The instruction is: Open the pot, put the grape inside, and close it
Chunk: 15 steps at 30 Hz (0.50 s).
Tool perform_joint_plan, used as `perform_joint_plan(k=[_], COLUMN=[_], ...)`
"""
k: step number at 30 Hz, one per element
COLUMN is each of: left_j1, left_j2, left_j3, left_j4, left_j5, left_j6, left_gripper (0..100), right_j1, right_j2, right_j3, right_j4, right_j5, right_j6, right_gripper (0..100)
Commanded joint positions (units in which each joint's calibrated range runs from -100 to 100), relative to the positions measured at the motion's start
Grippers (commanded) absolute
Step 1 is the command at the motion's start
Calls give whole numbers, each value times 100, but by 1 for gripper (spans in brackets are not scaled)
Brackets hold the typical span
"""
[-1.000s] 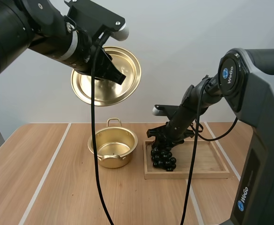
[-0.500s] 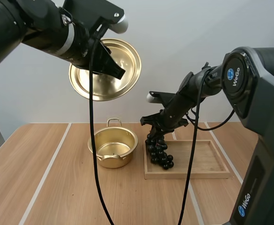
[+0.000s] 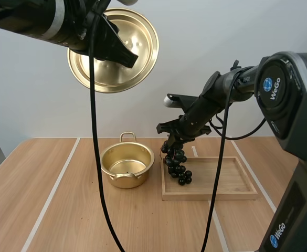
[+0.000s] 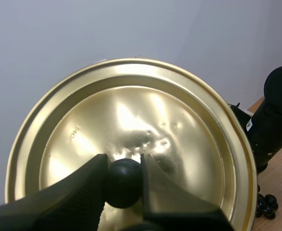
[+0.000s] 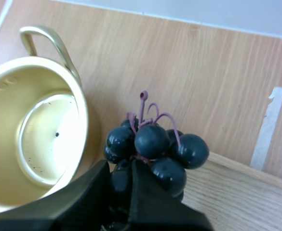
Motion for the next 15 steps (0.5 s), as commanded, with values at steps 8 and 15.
perform_joint_plan(k=[8, 15], left_j1=[-5, -5], left_j2=[-38, -53], left_j3=[-61, -61], left_j4=[-121, -121], left_j5=[-65, -132], left_j6=[-120, -207], left_gripper=[0, 0], right_j1=[3, 3], right_j2=[-495, -810], right_j3=[-303, -303], right_j4=[18, 18], right_j5=[560, 595], right_j6=[-55, -55], right_gripper=[0, 0])
